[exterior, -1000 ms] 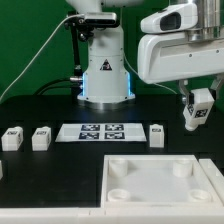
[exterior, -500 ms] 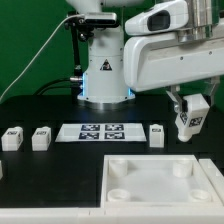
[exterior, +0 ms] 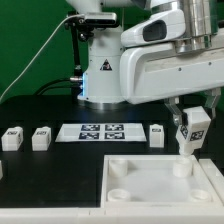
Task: Assemble one leg
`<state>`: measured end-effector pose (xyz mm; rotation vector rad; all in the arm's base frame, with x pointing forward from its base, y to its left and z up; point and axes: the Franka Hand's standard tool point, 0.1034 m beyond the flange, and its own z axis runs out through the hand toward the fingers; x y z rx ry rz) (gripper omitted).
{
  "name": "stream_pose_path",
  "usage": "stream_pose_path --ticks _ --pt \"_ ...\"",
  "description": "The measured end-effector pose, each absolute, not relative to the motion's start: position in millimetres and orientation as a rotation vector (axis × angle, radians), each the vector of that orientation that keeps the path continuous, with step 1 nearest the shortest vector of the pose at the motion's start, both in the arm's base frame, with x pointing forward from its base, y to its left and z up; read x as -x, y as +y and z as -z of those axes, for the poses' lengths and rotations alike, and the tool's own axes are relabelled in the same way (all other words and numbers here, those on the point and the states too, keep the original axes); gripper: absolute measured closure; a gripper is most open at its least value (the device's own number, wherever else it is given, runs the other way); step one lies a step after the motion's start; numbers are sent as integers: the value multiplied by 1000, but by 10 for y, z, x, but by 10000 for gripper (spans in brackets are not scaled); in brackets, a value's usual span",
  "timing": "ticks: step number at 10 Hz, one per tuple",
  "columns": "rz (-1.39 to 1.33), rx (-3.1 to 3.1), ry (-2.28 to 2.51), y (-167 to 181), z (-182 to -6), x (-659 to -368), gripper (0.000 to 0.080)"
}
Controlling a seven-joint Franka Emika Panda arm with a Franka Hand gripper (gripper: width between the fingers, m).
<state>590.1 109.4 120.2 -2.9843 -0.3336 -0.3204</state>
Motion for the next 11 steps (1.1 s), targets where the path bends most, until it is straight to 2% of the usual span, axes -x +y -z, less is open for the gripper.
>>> stream_pose_path --ticks 1,3,5,8,11 --pt "424 2979 -325 1071 -1180 -5902 505" --pt "434 2981 -358 1006 -1162 -5925 505" --pt "479 2974 -372 942 -1165 -6202 505" --pt "504 2964 -363 948 -1197 -6443 505" --pt "541 2961 -365 943 -1183 -6441 505"
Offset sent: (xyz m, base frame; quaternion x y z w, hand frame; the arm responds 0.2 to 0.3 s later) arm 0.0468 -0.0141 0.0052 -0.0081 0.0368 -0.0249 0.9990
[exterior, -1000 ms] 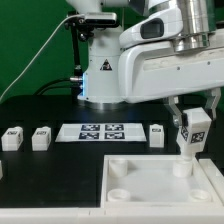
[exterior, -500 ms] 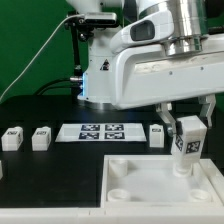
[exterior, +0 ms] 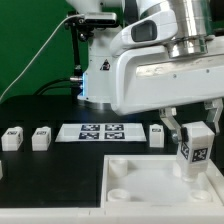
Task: Assemble one leg
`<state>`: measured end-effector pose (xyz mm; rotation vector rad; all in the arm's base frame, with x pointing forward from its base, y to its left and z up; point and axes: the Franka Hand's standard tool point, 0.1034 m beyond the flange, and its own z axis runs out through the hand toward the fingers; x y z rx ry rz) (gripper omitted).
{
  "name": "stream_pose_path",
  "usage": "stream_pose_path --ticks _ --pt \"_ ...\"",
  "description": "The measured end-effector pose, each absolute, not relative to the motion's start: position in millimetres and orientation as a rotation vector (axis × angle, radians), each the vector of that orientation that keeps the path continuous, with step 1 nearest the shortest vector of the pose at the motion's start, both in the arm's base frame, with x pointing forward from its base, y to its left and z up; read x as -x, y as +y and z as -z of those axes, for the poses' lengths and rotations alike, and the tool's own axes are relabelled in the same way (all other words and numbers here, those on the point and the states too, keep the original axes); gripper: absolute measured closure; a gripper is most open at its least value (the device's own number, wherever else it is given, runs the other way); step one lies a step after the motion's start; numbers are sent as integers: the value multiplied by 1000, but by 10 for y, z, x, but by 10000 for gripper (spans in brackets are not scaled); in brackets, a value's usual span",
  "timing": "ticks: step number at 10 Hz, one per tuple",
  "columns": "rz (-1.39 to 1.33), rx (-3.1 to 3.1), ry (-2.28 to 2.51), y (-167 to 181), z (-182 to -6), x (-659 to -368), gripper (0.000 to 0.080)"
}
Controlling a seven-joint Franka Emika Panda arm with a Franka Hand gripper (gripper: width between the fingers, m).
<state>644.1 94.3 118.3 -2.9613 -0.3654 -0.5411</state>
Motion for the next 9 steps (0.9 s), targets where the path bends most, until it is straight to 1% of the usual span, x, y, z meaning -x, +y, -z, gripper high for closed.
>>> stream_pose_path --ticks 3,4,5,6,9 --pt "618 2955 -365 927 -1177 -6458 505" --pt "745 2939 -362 914 -1169 -6469 505" --pt "737 2938 -368 950 -1109 -6410 505" --pt "788 2930 -365 955 -1100 -6408 505" --pt "769 2928 -382 1031 -1041 -6349 505"
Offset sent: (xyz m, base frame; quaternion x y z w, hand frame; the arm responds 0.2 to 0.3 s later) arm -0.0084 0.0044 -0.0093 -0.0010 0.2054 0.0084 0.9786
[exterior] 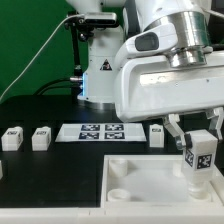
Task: Assemble one leg
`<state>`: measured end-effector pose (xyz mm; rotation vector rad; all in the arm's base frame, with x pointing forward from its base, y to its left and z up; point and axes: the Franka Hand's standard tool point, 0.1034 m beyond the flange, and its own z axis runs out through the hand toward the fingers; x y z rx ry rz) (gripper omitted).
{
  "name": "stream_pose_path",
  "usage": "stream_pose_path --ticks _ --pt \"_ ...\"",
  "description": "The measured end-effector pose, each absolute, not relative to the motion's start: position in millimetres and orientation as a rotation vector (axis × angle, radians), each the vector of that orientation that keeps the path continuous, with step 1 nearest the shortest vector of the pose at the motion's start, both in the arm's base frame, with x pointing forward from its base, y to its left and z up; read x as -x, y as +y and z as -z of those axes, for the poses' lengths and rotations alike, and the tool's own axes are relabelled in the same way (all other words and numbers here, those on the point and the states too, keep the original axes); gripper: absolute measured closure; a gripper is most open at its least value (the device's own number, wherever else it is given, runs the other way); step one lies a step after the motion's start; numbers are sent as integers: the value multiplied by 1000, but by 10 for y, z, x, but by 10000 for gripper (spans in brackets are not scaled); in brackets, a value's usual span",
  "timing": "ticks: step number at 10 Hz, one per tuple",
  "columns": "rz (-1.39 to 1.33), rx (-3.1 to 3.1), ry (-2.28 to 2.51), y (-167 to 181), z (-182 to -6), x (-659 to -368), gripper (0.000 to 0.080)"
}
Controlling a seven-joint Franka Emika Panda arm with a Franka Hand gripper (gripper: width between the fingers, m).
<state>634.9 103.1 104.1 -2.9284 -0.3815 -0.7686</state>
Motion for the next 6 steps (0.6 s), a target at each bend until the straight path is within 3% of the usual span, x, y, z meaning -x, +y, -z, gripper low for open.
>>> stream_pose_path --ticks 6 --pt "776 2922 -388 1083 -966 -6369 505"
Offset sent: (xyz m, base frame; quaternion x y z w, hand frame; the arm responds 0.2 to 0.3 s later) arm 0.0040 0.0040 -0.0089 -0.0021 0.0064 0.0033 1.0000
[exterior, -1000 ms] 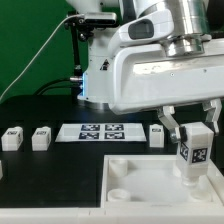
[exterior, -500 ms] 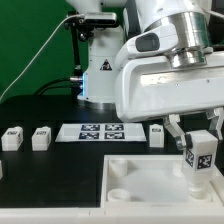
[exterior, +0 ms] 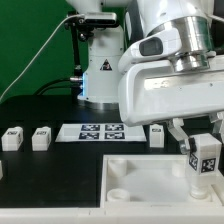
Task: Assemble one leg
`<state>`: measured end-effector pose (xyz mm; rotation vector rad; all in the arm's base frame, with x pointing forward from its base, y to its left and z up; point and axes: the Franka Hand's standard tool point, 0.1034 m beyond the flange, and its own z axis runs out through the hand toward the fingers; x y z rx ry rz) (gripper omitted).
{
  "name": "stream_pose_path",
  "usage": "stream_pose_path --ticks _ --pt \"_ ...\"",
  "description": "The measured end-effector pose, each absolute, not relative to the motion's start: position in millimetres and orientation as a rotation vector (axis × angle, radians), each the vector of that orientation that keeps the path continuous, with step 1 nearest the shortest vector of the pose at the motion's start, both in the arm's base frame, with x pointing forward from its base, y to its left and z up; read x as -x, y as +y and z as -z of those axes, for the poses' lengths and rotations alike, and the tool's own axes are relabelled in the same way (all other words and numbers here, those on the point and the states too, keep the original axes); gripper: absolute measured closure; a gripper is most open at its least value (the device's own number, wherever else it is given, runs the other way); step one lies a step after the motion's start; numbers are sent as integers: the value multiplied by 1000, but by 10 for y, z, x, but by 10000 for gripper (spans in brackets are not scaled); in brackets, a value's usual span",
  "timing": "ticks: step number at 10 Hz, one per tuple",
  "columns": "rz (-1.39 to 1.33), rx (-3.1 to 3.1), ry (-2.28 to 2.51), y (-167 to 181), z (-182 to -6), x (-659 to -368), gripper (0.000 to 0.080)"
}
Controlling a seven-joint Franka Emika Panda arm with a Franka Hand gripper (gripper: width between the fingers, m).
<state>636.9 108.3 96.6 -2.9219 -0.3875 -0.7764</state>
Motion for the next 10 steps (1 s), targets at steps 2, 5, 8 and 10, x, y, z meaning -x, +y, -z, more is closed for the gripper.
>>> stream_pose_path --ticks 2,5,8,10 --pt "791 2918 -380 1082 -893 -6404 505" --pt "827 2910 -377 1089 -892 -6406 505" --pt "872 2901 -371 1081 -889 -6430 505" --pt "878 2902 -369 1061 -882 -6426 505"
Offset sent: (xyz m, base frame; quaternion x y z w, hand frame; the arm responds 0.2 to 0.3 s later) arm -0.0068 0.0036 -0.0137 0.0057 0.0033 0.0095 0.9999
